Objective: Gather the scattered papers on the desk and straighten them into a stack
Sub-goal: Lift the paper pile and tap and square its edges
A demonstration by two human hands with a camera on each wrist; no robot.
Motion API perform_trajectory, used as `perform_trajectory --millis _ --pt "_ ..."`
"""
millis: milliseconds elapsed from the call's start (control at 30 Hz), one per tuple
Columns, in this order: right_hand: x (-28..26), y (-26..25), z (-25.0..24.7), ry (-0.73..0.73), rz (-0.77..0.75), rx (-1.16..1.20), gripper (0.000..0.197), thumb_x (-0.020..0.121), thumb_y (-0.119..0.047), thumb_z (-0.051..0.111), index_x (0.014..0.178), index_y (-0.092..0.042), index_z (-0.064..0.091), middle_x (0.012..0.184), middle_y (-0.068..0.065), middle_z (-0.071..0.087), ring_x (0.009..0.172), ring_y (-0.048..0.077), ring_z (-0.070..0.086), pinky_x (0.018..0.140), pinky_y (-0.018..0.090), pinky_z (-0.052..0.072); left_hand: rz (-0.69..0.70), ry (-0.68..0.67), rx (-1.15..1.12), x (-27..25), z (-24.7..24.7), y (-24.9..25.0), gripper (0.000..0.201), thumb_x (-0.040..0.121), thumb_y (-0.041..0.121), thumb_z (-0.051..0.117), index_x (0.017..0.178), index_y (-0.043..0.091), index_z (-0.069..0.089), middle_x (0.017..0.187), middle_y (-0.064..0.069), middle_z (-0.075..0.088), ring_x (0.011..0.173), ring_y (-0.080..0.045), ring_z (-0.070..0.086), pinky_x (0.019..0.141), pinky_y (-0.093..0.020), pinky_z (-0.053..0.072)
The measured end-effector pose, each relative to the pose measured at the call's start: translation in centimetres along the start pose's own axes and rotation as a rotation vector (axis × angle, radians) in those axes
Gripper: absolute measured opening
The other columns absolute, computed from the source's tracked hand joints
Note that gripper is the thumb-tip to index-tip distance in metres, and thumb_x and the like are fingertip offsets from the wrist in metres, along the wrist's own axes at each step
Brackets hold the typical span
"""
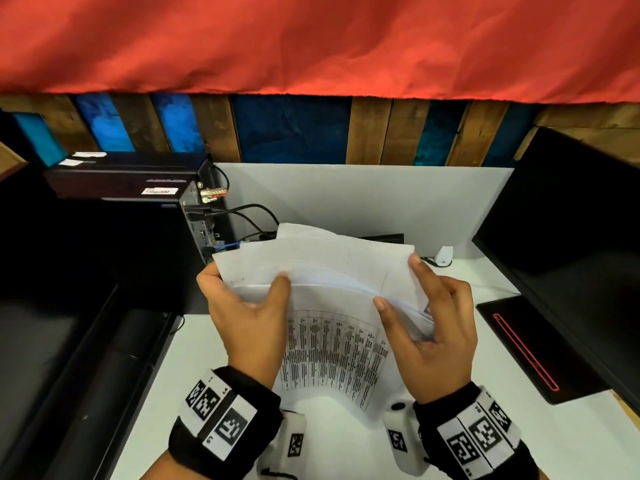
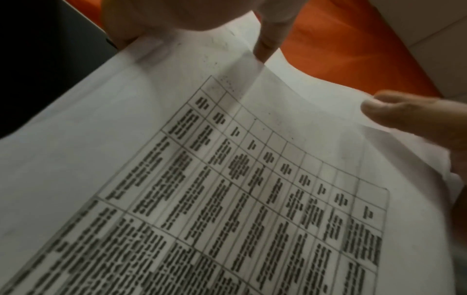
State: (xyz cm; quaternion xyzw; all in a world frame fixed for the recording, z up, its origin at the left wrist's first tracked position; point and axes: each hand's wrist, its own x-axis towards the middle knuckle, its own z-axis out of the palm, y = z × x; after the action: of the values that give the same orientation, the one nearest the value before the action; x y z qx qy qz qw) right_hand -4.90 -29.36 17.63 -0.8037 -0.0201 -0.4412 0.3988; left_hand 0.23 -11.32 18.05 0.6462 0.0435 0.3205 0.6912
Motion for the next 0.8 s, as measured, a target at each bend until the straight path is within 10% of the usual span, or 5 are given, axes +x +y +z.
perform_trajectory --millis 233,467,600,800 --pt "0.4 -0.1 -0.2 0.025 -0.040 -0.013 0.046 0.075 -0.032 0.072 0.114 -0.012 0.060 0.112 0.005 0.045 0.106 -0.015 0.044 0.083 -0.002 0.036 0.011 -0.019 -0.112 -0.4 -0.1 1.0 0.057 0.075 0.038 0.069 0.115 0.005 0.044 0.097 0.004 0.060 0.085 -0.003 0.063 0.071 -0.013 0.050" --pt "0.4 -0.2 -0.2 0.050 -0.010 0.009 0.056 0.072 -0.036 0.073 0.115 -0.008 0.052 0.118 0.003 0.039 0.112 -0.016 0.040 0.085 -0.003 0.036 -0.044 0.016 -0.077 0.0 -0.9 0.2 0.022 0.077 0.030 0.060 0.096 0.023 0.051 0.091 0.005 0.061 0.081 -0.005 0.060 0.073 -0.024 0.049" --pt "0.6 -0.6 -0.3 -0.035 -0.068 -0.087 0.065 0.074 -0.044 0.072 0.133 -0.030 0.047 0.120 0.003 0.040 0.096 0.000 0.049 0.075 0.012 0.046 0.016 -0.019 -0.089 -0.2 -0.7 1.5 0.036 0.076 0.044 0.065 0.095 0.016 0.052 0.086 0.005 0.059 0.077 -0.005 0.059 0.071 -0.016 0.049" --pt "0.6 -0.5 -0.3 0.036 -0.008 -0.113 0.049 0.074 -0.049 0.069 0.099 -0.008 0.060 0.116 0.001 0.041 0.084 -0.002 0.047 0.057 0.028 0.053 0.045 -0.010 0.008 0.8 -0.4 2.4 0.046 0.069 0.049 0.075 0.089 0.011 0.056 0.083 0.007 0.058 0.077 -0.008 0.057 0.073 -0.025 0.050"
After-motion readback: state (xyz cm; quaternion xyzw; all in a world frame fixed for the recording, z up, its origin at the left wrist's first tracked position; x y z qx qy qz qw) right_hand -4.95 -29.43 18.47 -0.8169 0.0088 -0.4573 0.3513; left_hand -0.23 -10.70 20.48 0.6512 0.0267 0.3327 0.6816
